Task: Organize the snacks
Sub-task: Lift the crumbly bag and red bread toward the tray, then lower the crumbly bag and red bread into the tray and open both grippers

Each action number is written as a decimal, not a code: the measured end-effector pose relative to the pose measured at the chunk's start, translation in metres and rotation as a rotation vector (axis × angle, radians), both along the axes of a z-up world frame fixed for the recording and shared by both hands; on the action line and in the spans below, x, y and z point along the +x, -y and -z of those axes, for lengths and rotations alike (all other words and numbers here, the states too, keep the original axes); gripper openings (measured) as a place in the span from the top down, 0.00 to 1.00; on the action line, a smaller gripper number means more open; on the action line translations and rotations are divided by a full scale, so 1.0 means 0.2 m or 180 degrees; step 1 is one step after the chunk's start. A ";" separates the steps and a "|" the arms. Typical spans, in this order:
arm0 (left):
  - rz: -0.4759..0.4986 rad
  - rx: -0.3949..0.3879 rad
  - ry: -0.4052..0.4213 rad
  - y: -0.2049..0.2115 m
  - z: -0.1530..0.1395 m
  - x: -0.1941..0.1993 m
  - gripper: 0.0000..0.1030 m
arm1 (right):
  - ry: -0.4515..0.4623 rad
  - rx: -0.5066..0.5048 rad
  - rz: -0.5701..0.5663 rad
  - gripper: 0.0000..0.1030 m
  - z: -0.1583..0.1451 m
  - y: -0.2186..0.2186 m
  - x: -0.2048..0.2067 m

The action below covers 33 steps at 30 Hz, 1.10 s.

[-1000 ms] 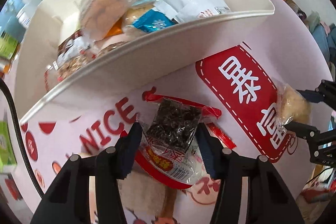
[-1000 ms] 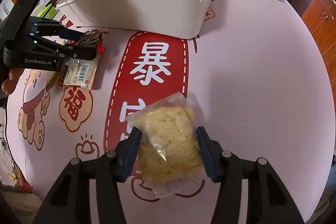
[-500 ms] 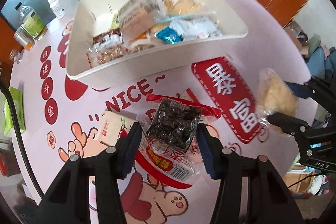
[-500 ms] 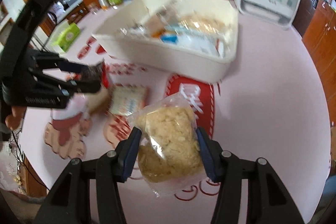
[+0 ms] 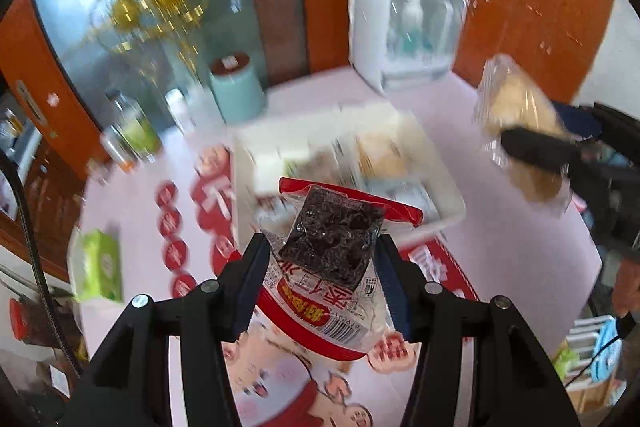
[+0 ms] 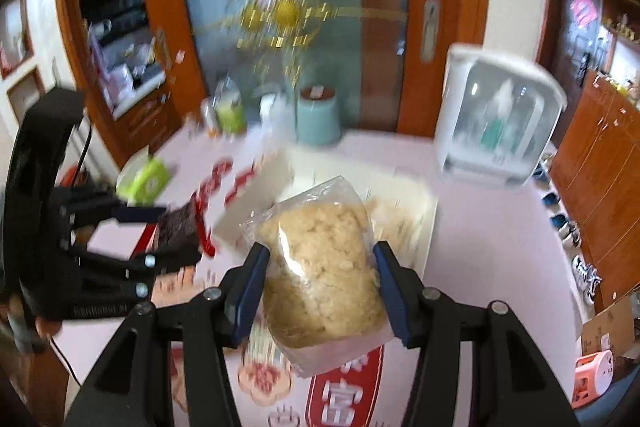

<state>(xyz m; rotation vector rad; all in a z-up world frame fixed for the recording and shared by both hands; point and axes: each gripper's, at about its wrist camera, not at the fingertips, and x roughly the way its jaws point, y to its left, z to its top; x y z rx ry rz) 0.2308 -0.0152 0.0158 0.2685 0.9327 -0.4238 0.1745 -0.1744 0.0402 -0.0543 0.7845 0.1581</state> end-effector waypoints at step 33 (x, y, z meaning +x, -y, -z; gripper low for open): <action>-0.0790 -0.0304 -0.0339 0.10 0.37 0.65 0.01 | -0.0654 0.0239 0.0671 0.20 0.38 0.22 0.73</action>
